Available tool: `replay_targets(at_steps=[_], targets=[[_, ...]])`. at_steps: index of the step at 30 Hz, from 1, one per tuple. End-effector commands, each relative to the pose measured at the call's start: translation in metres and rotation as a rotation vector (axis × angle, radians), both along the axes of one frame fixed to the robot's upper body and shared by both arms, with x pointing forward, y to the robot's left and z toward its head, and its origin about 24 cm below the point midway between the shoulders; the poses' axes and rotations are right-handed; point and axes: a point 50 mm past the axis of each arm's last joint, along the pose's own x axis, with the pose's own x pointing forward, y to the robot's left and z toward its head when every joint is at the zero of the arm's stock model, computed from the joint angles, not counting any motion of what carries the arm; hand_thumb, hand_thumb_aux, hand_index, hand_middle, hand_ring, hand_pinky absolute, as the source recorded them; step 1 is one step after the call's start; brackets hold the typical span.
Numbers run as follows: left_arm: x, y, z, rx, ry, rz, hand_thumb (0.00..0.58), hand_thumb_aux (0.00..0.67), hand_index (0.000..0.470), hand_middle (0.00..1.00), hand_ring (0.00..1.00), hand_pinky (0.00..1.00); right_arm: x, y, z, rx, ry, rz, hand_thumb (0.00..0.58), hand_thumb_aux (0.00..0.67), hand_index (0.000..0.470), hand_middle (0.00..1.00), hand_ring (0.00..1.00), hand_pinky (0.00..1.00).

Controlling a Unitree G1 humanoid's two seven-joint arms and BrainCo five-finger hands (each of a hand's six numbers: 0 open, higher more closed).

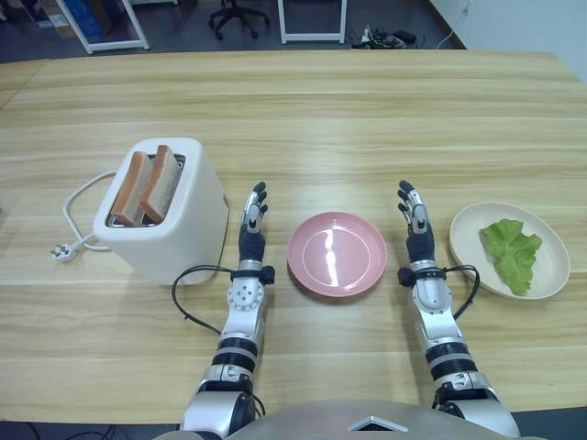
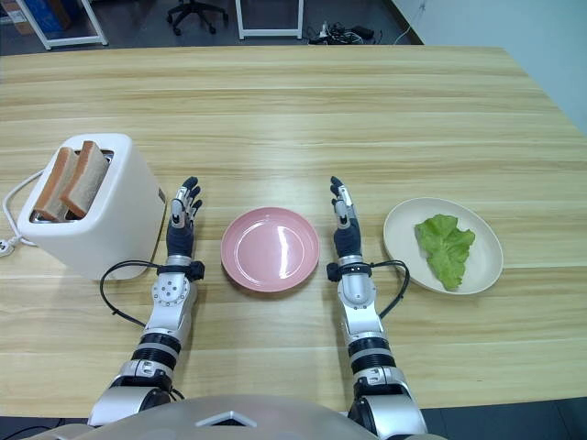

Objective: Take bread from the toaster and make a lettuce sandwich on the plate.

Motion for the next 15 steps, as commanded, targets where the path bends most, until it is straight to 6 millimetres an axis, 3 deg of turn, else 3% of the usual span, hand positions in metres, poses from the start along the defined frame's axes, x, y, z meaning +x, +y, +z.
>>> replay_targets(at_steps=[1,6,8,12,15], targets=[[-0.001,0.000,-0.002,0.003,0.018,0.007,0.000,0.000,0.000,0.00,0.00,0.00,0.002,0.001,-0.002,-0.007,0.025,0.016,0.000,0.000,0.000,0.00,0.00,0.00],[-0.001,-0.002,-0.002,0.030,0.009,-0.007,0.000,0.000,0.000,0.00,0.00,0.00,0.001,0.005,-0.003,-0.007,0.031,0.039,0.000,0.000,0.000,0.00,0.00,0.00],[-0.004,-0.005,0.010,0.024,-0.046,-0.046,0.000,0.000,0.000,0.00,0.00,0.00,0.002,0.006,-0.004,-0.007,0.033,0.046,0.000,0.000,0.000,0.00,0.00,0.00],[-0.040,-0.012,0.094,0.028,-0.345,-0.248,0.000,0.000,0.000,0.00,0.00,0.00,0.002,0.004,-0.006,-0.014,0.043,0.042,0.000,0.000,0.000,0.00,0.00,0.00],[-0.074,0.016,0.159,0.052,-0.559,-0.296,0.000,0.000,0.000,0.00,0.00,0.00,0.002,0.007,-0.009,-0.008,0.056,0.042,0.000,0.000,0.000,0.00,0.00,0.00]])
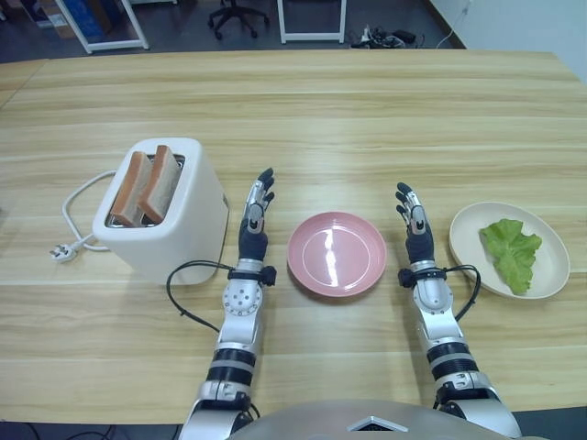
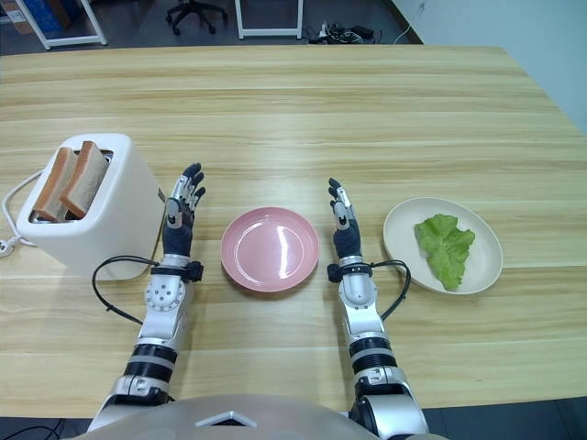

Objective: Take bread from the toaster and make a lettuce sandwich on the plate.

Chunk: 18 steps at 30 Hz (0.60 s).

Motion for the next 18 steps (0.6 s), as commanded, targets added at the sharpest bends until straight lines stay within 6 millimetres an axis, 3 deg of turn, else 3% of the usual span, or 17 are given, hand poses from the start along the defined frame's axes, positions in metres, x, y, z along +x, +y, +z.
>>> replay_targets(at_steps=[1,4,7,10,14,18], targets=[[-0.064,0.036,0.118,0.066,-0.381,-0.149,0.000,0.000,0.000,0.00,0.00,0.00,0.003,0.005,-0.006,0.004,0.034,0.004,0.000,0.000,0.000,0.00,0.00,0.00],[-0.088,0.073,0.156,0.260,-0.504,0.001,0.000,0.000,0.000,0.00,0.00,0.00,0.003,0.009,-0.005,0.008,0.032,0.014,0.000,0.000,0.000,0.00,0.00,0.00],[-0.095,0.109,0.169,0.550,-0.461,0.277,0.000,0.000,0.000,0.00,0.00,0.00,0.002,0.007,-0.007,0.008,0.039,0.011,0.000,0.000,0.000,0.00,0.00,0.00],[-0.085,0.143,0.158,0.815,-0.273,0.536,0.000,0.000,0.000,0.00,0.00,0.00,0.001,0.006,-0.009,0.009,0.043,0.005,0.000,0.000,0.000,0.00,0.00,0.00],[-0.070,0.177,0.123,0.946,-0.018,0.700,0.000,0.000,0.000,0.00,0.00,0.00,0.000,0.007,-0.009,0.011,0.046,0.008,0.000,0.000,0.000,0.00,0.00,0.00],[-0.058,0.194,0.092,1.027,0.152,0.772,0.000,0.000,0.000,0.00,0.00,0.00,0.000,0.007,-0.009,0.011,0.046,0.010,0.000,0.000,0.000,0.00,0.00,0.00]])
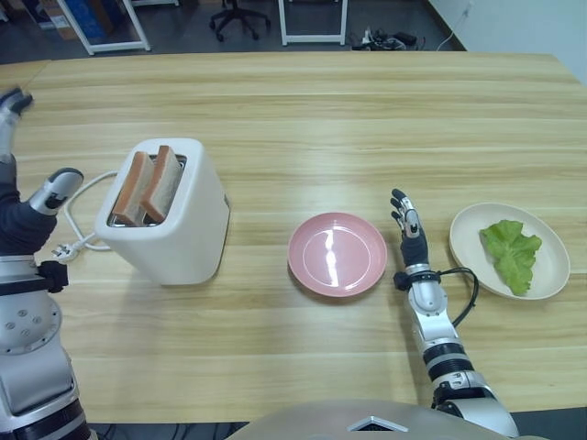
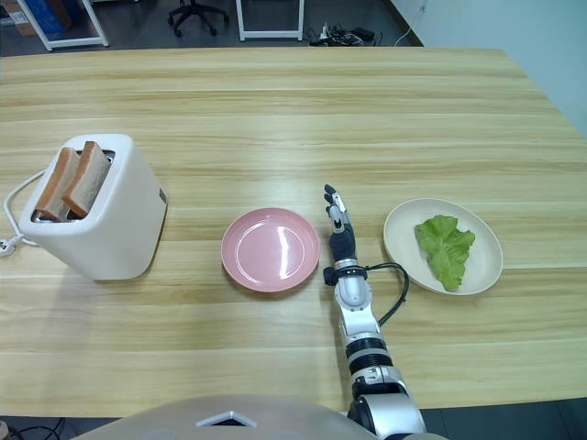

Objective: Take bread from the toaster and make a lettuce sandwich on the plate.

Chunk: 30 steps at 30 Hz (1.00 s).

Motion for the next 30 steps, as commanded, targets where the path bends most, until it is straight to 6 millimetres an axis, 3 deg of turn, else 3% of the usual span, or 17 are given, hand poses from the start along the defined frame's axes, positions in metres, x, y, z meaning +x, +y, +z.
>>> replay_targets(at_steps=[1,6,13,23,29,30], targets=[[0.013,0.014,-0.029,0.054,0.133,0.124,0.000,0.000,0.000,0.00,0.00,0.00,0.001,0.000,0.001,-0.001,0.001,0.002,0.000,0.000,0.000,0.00,0.00,0.00],[0.019,0.026,-0.052,0.111,0.225,0.223,0.000,0.000,0.000,0.00,0.00,0.00,0.000,0.000,0.000,-0.003,0.005,0.002,0.000,0.000,0.000,0.00,0.00,0.00],[0.022,0.032,-0.068,0.176,0.299,0.291,0.000,0.000,0.000,0.00,0.00,0.00,-0.001,-0.002,0.000,-0.003,0.007,-0.004,0.000,0.000,0.000,0.00,0.00,0.00],[0.029,0.014,-0.070,0.277,0.301,0.258,0.000,0.000,0.000,0.00,0.00,0.00,-0.001,-0.003,-0.002,-0.004,0.019,-0.008,0.000,0.000,0.000,0.00,0.00,0.00],[0.029,0.016,-0.068,0.319,0.313,0.301,0.000,0.000,0.000,0.00,0.00,0.00,-0.001,-0.003,-0.002,0.000,0.021,-0.012,0.000,0.000,0.000,0.00,0.00,0.00],[0.029,0.017,-0.068,0.319,0.318,0.309,0.168,0.105,0.074,0.00,0.00,0.00,-0.001,-0.003,-0.002,0.000,0.020,-0.012,0.000,0.000,0.000,0.00,0.00,0.00]])
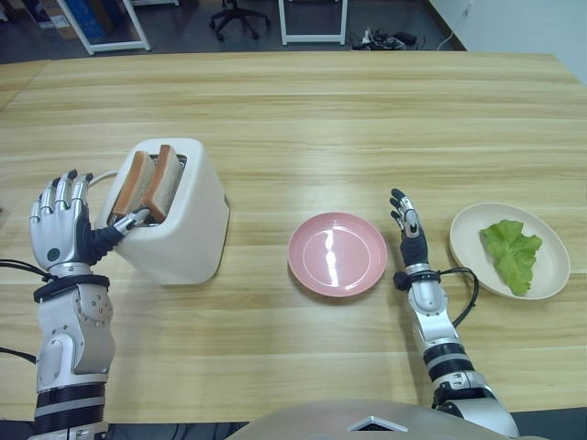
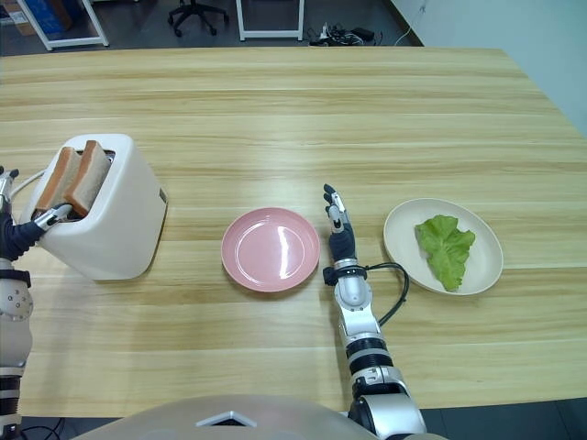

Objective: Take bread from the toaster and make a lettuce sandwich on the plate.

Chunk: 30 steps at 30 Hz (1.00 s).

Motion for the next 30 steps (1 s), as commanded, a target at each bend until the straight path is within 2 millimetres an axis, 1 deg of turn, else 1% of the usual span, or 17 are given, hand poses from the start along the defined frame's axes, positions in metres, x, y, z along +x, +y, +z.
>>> replay_targets(at_steps=[1,3,4,5,6,9,13,20,21,22,23,25,28,30], targets=[[0.000,0.003,-0.001,0.025,0.033,0.020,0.454,0.357,0.251,0.00,0.00,0.00,-0.001,-0.003,-0.003,0.005,0.023,-0.014,0.000,0.000,0.000,0.00,0.00,0.00],[-0.001,0.004,-0.002,0.018,0.039,0.030,0.549,0.515,0.361,0.00,0.00,0.00,-0.001,-0.004,-0.003,0.005,0.023,-0.015,0.000,0.000,0.000,0.00,0.00,0.00],[-0.001,0.004,-0.002,0.013,0.043,0.032,0.564,0.557,0.391,0.00,0.00,0.00,-0.001,-0.004,-0.003,0.005,0.023,-0.016,0.000,0.000,0.000,0.00,0.00,0.00],[-0.001,0.004,-0.003,0.010,0.046,0.032,0.580,0.654,0.459,0.00,0.00,0.00,-0.001,-0.005,-0.003,0.005,0.023,-0.017,0.000,0.000,0.000,0.00,0.00,0.00],[-0.001,0.003,-0.003,0.008,0.046,0.031,0.580,0.670,0.470,0.00,0.00,0.00,-0.001,-0.005,-0.003,0.004,0.023,-0.018,0.000,0.000,0.000,0.00,0.00,0.00],[-0.001,-0.002,-0.001,-0.003,0.029,0.006,0.580,0.670,0.470,0.00,0.00,0.00,-0.002,-0.006,-0.003,0.003,0.023,-0.019,0.000,0.000,0.000,0.00,0.00,0.00],[0.000,-0.016,0.005,0.002,-0.020,-0.079,0.580,0.670,0.470,0.00,0.00,0.00,-0.002,-0.006,-0.003,0.003,0.024,-0.018,0.000,0.000,0.000,0.00,0.00,0.00],[-0.001,-0.031,0.015,0.078,-0.055,-0.178,0.580,0.670,0.470,0.00,0.00,0.00,-0.002,-0.005,-0.002,0.006,0.023,-0.021,0.000,0.000,0.000,0.00,0.00,0.00],[-0.001,-0.032,0.014,0.086,-0.042,-0.185,0.540,0.494,0.347,0.00,0.00,0.00,-0.002,-0.005,-0.002,0.007,0.022,-0.023,0.000,0.000,0.000,0.00,0.00,0.00],[-0.002,-0.031,0.014,0.086,-0.030,-0.184,0.521,0.457,0.321,0.00,0.00,0.00,-0.003,-0.005,-0.002,0.008,0.020,-0.024,0.000,0.000,0.000,0.00,0.00,0.00],[-0.002,-0.030,0.013,0.084,-0.021,-0.175,0.514,0.444,0.311,0.00,0.00,0.00,-0.003,-0.005,-0.002,0.010,0.019,-0.025,0.000,0.000,0.000,0.00,0.00,0.00],[-0.003,-0.024,0.011,0.082,0.000,-0.144,0.516,0.447,0.313,0.00,0.00,0.00,-0.003,-0.005,-0.001,0.012,0.019,-0.025,0.000,0.000,0.000,0.00,0.00,0.00],[-0.005,-0.015,0.010,0.085,0.038,-0.096,0.482,0.394,0.276,0.00,0.00,0.00,-0.002,-0.005,-0.001,0.014,0.020,-0.026,0.000,0.000,0.000,0.00,0.00,0.00],[-0.006,-0.011,0.009,0.093,0.062,-0.074,0.474,0.384,0.269,0.00,0.00,0.00,-0.002,-0.005,-0.001,0.015,0.019,-0.027,0.000,0.000,0.000,0.00,0.00,0.00]])
